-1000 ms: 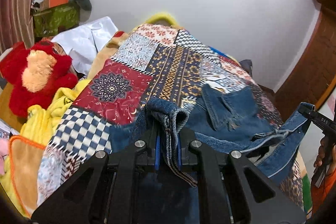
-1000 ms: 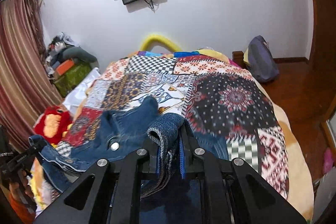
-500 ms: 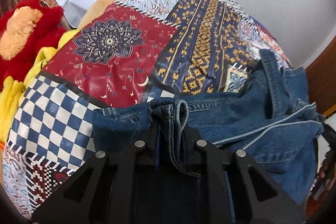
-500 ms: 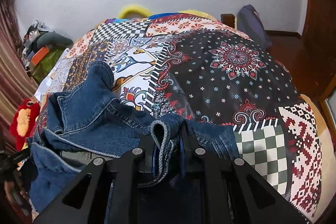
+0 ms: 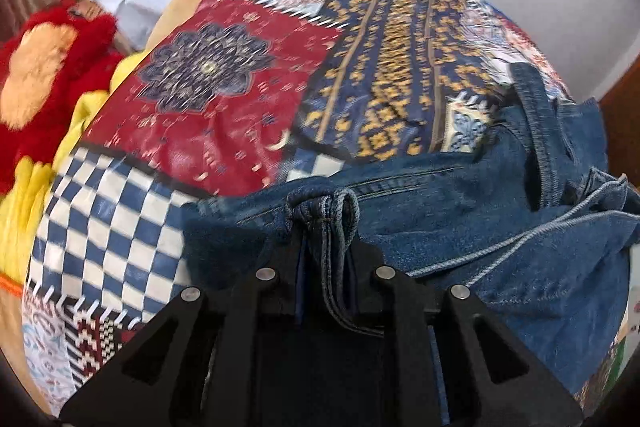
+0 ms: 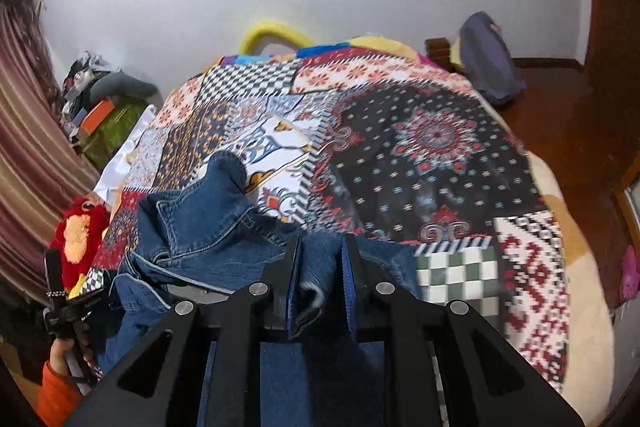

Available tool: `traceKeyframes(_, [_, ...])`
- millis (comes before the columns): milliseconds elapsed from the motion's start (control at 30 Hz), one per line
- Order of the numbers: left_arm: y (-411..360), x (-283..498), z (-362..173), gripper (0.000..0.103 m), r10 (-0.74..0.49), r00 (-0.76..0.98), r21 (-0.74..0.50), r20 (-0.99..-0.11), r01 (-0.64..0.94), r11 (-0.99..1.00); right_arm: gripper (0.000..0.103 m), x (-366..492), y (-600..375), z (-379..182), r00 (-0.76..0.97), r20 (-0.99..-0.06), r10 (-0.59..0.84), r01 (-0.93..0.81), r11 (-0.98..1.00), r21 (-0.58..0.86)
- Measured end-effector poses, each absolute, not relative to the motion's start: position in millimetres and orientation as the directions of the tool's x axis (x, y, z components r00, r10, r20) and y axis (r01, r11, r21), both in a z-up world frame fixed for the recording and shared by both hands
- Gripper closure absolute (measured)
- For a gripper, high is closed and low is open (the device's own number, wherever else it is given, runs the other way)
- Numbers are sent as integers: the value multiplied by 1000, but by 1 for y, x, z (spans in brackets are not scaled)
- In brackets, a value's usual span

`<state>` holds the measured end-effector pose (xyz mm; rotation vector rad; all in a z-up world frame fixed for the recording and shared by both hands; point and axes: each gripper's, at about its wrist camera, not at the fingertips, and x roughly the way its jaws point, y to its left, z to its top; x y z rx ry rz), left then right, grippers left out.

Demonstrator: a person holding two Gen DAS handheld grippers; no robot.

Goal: Fold large clothes

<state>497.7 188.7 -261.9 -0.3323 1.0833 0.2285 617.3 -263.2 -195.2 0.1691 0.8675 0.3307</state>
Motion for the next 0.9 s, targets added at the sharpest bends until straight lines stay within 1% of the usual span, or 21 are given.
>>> traceKeyframes(67, [191, 495, -262, 82, 7, 456, -170, -890, -347, 922, 89, 608, -278, -180, 703, -699, 129, -74, 991, 108])
traceKeyframes(100, [192, 490, -261, 81, 0, 459, -179, -888, -347, 921, 89, 605, -290, -174, 718, -688, 101, -52, 994, 91])
traceKeyframes(133, [191, 487, -259, 79, -7, 461, -186, -888, -346, 920, 89, 602, -304, -169, 708, -693, 136, -63, 990, 130])
traceKeyframes(200, [190, 478, -250, 69, -2, 468, -185, -884, -344, 921, 89, 598, -319, -167, 681, -711, 176, -82, 983, 165])
traceKeyframes(233, [189, 474, -244, 54, 20, 472, -166, -881, -347, 923, 89, 595, -323, -167, 669, -722, 178, -92, 983, 157])
traceKeyframes(267, [188, 470, -238, 36, 50, 478, -141, -877, -355, 924, 89, 590, -325, -167, 660, -731, 173, -107, 985, 136])
traceKeyframes(300, [188, 461, -228, 29, 97, 502, -108, -859, -364, 925, 89, 585, -326, -168, 656, -735, 169, -123, 985, 117])
traceKeyframes(367, [188, 448, -215, 14, 133, 539, -91, -832, -369, 925, 89, 575, -324, -171, 646, -743, 173, -153, 984, 97])
traceKeyframes(433, [187, 437, -207, 10, 158, 539, -56, -827, -358, 932, 89, 564, -317, -177, 630, -750, 204, -193, 976, 104])
traceKeyframes(633, [169, 424, -220, 10, 120, 462, 26, -879, -205, 978, 89, 549, -278, -196, 567, -768, 299, -309, 941, 138])
traceKeyframes(733, [160, 428, -231, 10, 128, 441, 62, -889, -161, 985, 89, 549, -251, -203, 540, -782, 310, -353, 927, 124])
traceKeyframes(767, [158, 432, -236, 10, 126, 434, 61, -892, -161, 985, 89, 551, -241, -206, 528, -790, 312, -369, 922, 117])
traceKeyframes(833, [163, 444, -246, 10, 93, 416, 19, -905, -178, 984, 89, 555, -223, -214, 506, -801, 319, -400, 910, 109])
traceKeyframes(900, [174, 457, -254, 10, 77, 398, -14, -914, -222, 975, 89, 561, -205, -224, 480, -816, 321, -423, 900, 105])
